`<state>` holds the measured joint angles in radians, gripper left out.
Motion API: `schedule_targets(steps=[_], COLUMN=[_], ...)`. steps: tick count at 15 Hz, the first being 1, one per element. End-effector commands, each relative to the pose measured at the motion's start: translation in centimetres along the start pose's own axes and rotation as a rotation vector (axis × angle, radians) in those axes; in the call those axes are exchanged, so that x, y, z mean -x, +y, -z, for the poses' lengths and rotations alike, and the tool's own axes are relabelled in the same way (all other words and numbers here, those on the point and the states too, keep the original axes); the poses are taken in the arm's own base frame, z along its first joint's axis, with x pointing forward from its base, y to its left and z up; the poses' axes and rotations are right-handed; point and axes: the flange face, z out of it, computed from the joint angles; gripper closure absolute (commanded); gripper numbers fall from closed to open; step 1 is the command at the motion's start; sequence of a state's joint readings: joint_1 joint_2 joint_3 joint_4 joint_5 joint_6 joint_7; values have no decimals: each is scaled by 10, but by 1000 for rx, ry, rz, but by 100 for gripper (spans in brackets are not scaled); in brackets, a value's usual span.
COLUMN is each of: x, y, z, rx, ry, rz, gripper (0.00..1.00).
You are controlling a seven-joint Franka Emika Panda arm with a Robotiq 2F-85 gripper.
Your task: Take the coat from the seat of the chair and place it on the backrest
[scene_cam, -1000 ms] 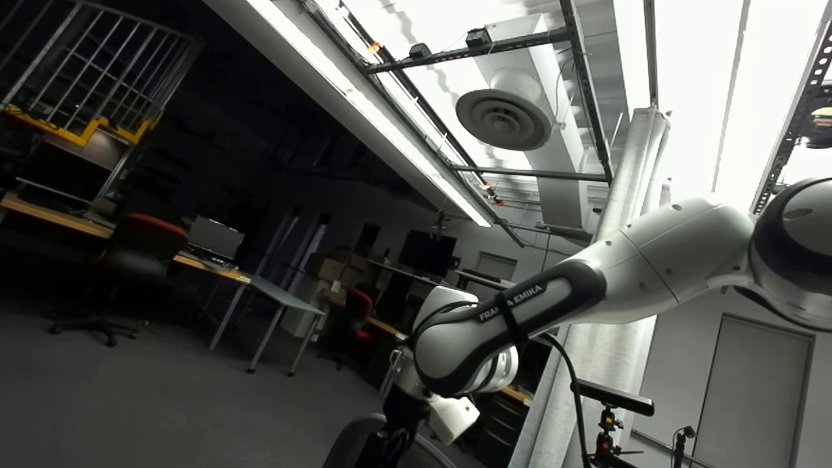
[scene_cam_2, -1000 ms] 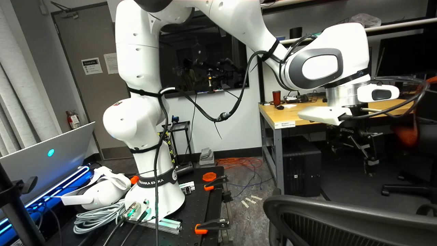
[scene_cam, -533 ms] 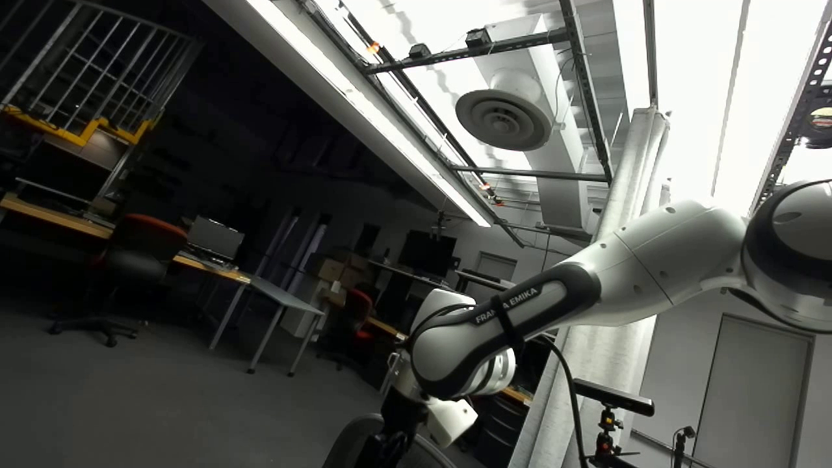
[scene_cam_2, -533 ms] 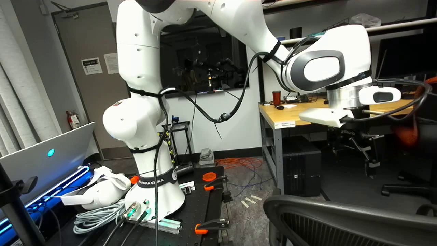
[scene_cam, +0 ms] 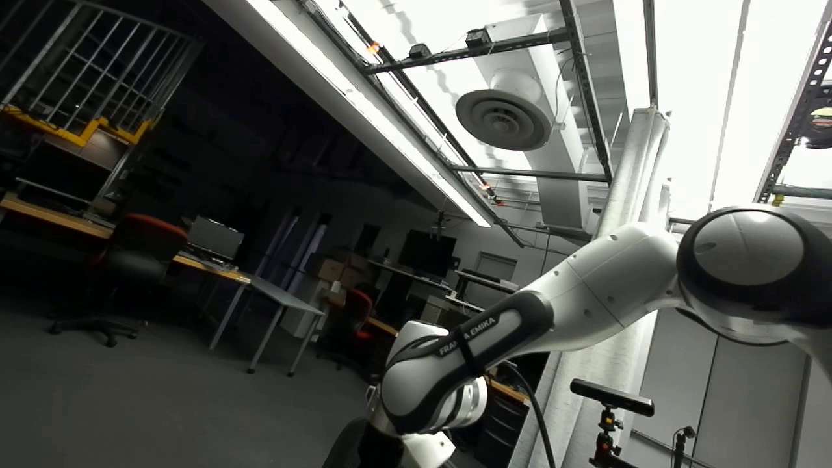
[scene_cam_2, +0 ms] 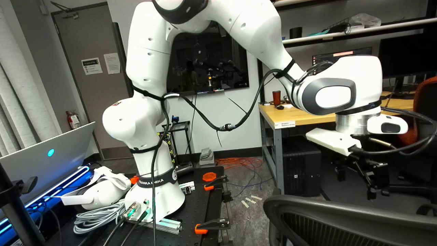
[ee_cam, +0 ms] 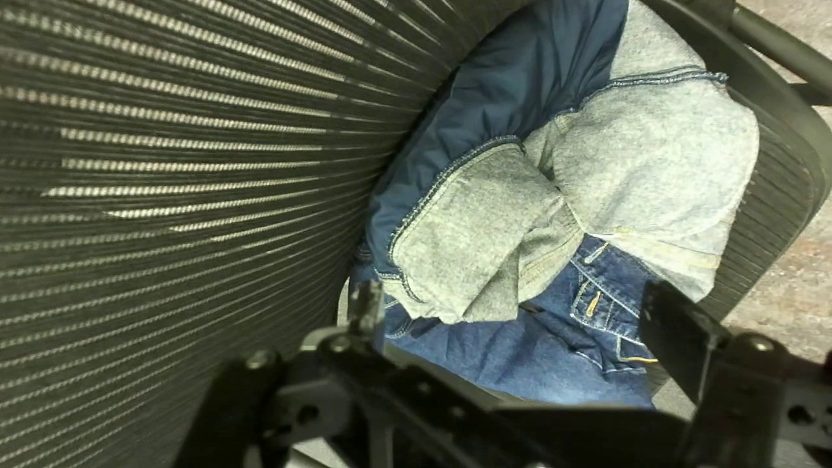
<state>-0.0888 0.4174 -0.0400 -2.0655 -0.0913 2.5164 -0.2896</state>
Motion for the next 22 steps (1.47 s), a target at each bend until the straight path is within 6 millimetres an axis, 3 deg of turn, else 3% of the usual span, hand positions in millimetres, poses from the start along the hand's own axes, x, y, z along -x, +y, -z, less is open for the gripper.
schedule_targets(steps=[1, 11, 15, 19, 20, 22], x=[-22, -36, -48, -60, -62, -65], y=[6, -6, -2, -2, -2, 1], z=[-34, -122, -147, -164, -167, -172], rx=[-35, -55, -27, -19, -19, -24], ry=[19, -14, 21, 58, 60, 61], rz=[12, 28, 39, 44, 43, 31], gripper=[0, 2, 8, 5, 8, 33])
